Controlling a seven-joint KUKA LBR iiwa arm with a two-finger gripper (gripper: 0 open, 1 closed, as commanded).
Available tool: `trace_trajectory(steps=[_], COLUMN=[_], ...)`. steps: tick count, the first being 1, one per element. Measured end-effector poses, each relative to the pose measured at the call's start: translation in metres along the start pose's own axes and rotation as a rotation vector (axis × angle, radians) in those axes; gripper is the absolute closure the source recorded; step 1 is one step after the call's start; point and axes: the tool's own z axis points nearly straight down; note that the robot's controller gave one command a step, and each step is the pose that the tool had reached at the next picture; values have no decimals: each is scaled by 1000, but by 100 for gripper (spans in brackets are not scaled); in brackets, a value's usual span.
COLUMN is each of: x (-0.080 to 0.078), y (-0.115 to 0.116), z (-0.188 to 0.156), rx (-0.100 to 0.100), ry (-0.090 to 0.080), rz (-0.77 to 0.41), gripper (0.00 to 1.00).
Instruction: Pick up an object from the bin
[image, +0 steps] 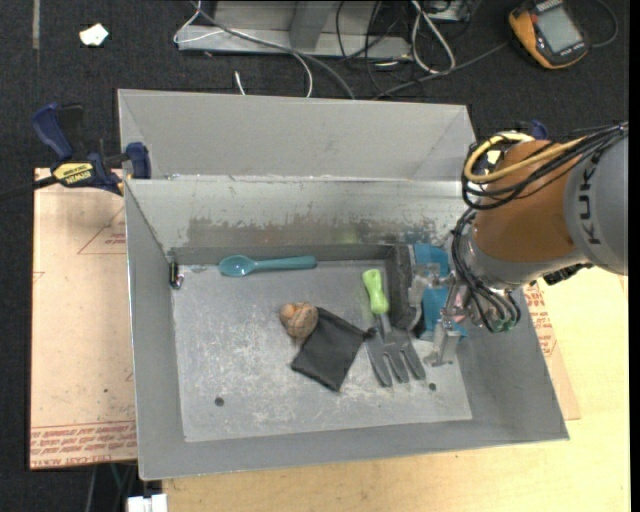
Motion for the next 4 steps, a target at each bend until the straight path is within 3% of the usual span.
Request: trace_trajectory(steps=[1,2,3,4], x=[-2,-15,-36,-36], y=[0,61,93,93], z=[-3,55,57,57], rx=[1,0,4,4], ry=[-7,-12,-19,-19], rz=[-2,0,-12,-12], gripper=[0,0,100,100])
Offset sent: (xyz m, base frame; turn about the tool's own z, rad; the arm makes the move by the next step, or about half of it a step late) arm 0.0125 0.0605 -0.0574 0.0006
